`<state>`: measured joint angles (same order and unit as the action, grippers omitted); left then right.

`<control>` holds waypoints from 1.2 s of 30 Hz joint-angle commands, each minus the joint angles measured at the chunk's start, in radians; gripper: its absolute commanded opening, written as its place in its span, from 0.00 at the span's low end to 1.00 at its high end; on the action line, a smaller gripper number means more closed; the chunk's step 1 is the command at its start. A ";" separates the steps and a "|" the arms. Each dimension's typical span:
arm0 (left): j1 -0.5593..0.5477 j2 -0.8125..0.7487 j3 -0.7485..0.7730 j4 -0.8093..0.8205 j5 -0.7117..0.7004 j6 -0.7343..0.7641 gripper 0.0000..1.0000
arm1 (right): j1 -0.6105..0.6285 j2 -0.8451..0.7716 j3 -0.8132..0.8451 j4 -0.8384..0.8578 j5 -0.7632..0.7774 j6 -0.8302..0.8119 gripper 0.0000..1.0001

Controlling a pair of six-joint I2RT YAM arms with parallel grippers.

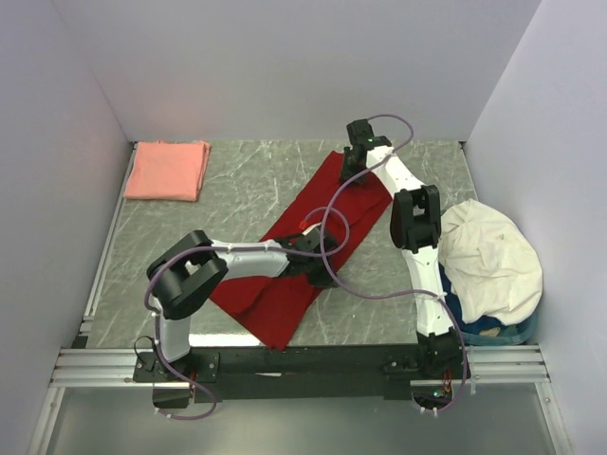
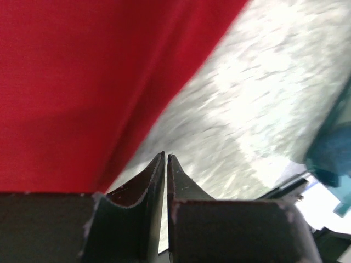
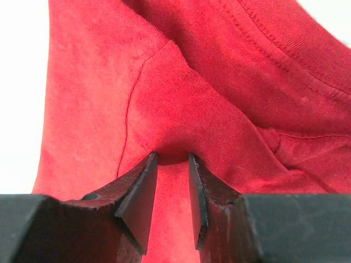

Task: Fold and stack the t-shirts
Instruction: Fold the tshirt

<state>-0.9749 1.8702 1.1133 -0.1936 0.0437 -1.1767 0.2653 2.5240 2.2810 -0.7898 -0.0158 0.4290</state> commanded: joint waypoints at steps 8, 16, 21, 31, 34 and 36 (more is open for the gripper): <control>0.064 -0.124 0.038 -0.055 0.062 0.212 0.22 | -0.041 -0.057 0.035 0.080 -0.029 -0.058 0.47; 0.082 -0.396 -0.171 -0.208 -0.108 0.299 0.07 | -0.040 -0.315 -0.204 0.116 0.066 0.039 0.51; 0.081 -0.551 -0.351 -0.233 -0.208 0.278 0.04 | -0.041 -0.428 -0.403 0.146 0.111 0.102 0.51; 0.053 -0.571 -0.509 -0.191 -0.231 0.258 0.02 | -0.047 -0.326 -0.456 0.127 0.123 0.142 0.50; 0.025 -0.534 -0.515 -0.184 -0.240 0.244 0.01 | -0.049 -0.289 -0.434 0.115 0.125 0.145 0.50; -0.001 -0.511 -0.515 -0.179 -0.237 0.236 0.01 | -0.052 -0.260 -0.422 0.113 0.125 0.143 0.50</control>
<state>-0.9409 1.3159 0.6064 -0.3950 -0.1764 -0.9230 0.2214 2.2341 1.8141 -0.6655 0.0879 0.5583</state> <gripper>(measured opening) 0.021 0.499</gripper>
